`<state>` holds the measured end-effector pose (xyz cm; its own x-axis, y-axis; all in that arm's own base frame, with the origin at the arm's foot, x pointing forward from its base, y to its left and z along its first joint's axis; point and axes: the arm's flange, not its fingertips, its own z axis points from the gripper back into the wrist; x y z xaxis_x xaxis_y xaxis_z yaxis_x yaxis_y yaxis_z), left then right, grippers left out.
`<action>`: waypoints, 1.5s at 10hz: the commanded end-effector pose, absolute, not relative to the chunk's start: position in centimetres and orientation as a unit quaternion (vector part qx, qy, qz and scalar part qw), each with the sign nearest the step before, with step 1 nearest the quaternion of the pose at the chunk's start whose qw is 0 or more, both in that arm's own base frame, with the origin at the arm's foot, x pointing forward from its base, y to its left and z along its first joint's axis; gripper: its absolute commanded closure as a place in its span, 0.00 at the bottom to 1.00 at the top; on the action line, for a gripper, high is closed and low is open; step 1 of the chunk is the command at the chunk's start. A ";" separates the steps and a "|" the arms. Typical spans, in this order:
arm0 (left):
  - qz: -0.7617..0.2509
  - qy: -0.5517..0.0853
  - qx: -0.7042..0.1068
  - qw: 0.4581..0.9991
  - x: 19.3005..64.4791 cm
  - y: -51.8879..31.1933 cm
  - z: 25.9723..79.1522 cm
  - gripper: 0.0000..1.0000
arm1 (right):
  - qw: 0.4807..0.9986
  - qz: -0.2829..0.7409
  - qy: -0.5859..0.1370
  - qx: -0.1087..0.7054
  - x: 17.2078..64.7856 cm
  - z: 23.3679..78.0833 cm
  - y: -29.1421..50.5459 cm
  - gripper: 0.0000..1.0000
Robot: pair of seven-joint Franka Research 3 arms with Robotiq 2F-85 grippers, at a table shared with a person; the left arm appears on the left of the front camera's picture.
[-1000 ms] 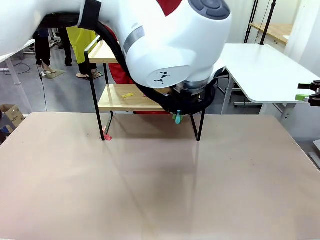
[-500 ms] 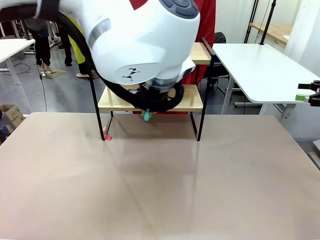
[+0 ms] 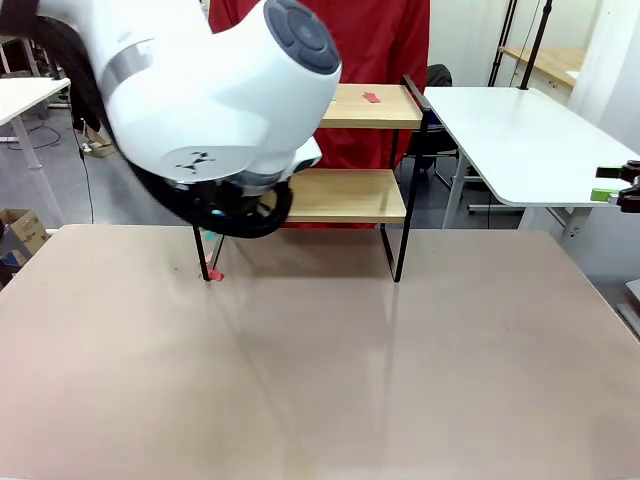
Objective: Clean the shelf.
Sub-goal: Clean the specific section of the Shelf indicated by the human with the Duster.
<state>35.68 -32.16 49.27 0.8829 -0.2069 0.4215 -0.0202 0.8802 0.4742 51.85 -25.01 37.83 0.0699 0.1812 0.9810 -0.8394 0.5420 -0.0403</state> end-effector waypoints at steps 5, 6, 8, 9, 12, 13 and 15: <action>-0.024 -0.301 0.321 0.898 30.4 -27.8 53.8 0.86 | 0.678 0.377 -0.563 0.285 51.9 38.6 -24.7 0.00; -0.031 -0.303 0.290 0.907 30.1 -28.5 54.0 0.86 | 0.678 0.377 -0.563 0.285 51.9 38.6 -24.7 0.00; -0.049 -0.297 0.291 0.908 30.5 -29.4 53.9 0.86 | 0.678 0.377 -0.563 0.285 51.9 38.6 -24.7 0.00; -0.049 -0.297 0.291 0.908 30.5 -29.4 53.9 0.86 | 0.678 0.377 -0.563 0.285 51.9 38.6 -24.7 0.00; -0.043 -0.310 0.247 0.917 30.5 -29.5 53.5 0.86 | 0.678 0.377 -0.563 0.285 51.9 38.6 -24.7 0.00; -0.045 -0.317 0.208 0.924 30.5 -29.1 53.1 0.86 | 0.678 0.377 -0.563 0.285 51.9 38.6 -24.7 0.00; -0.041 -0.319 0.161 0.933 30.5 -28.3 52.2 0.86 | 0.678 0.377 -0.563 0.285 51.9 38.6 -24.7 0.00</action>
